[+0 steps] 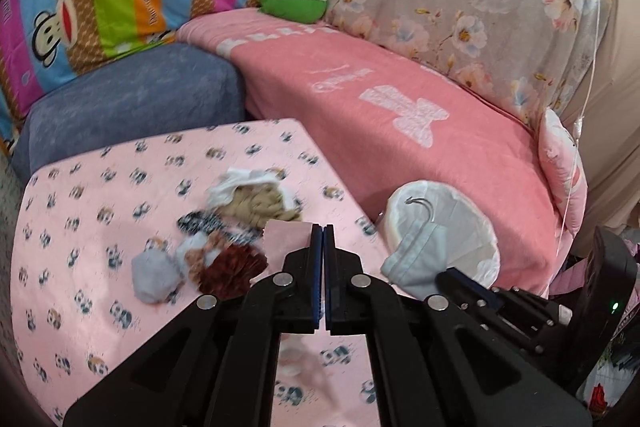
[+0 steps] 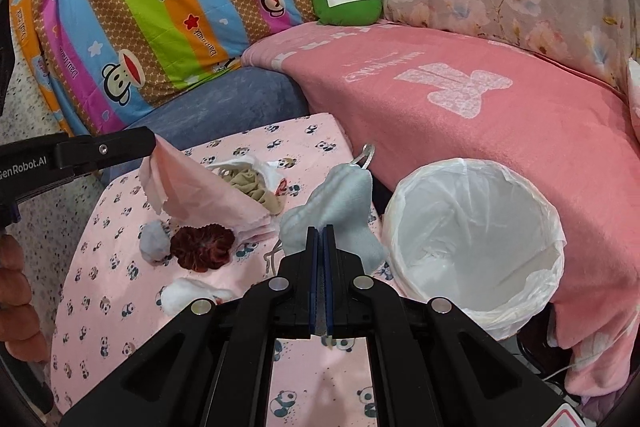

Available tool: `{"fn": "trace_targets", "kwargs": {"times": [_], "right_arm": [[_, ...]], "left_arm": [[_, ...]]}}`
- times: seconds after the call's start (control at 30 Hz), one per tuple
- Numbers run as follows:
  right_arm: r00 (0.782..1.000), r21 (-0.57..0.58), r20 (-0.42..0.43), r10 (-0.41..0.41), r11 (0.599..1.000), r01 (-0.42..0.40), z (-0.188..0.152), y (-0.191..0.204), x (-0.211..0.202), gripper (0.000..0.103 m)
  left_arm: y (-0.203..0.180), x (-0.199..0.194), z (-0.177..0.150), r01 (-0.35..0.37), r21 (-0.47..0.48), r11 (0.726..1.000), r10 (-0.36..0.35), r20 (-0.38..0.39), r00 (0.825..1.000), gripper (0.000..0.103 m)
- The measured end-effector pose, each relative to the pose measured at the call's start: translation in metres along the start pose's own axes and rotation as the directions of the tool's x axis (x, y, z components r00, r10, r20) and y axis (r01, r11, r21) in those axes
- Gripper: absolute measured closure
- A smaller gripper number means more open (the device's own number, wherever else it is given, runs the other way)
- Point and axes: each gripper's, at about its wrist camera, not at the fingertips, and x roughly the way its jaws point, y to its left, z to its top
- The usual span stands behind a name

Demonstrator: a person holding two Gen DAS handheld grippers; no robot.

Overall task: Collect trash
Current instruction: 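Carry the grey pouch and pink cloth toward the white trash bin, then open both tools over the bin, dropping pouch and pink cloth inside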

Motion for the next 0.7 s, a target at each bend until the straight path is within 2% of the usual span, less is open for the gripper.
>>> {"fn": "trace_targets", "kwargs": {"times": [0.33,0.7], "right_arm": [[0.993,0.084,0.044,-0.111,0.991,0.107,0.024,-0.078,-0.009,0.1],[0.982,0.167,0.014,-0.186,0.969,0.181,0.027,-0.143,-0.002,0.1]], "left_arm": [[-0.081,0.041,0.029,0.099,0.107,0.989,-0.101,0.014,0.995,0.103],[-0.144,0.083,0.036,0.177,0.179,0.968,-0.172,-0.045,0.984,0.102]]}}
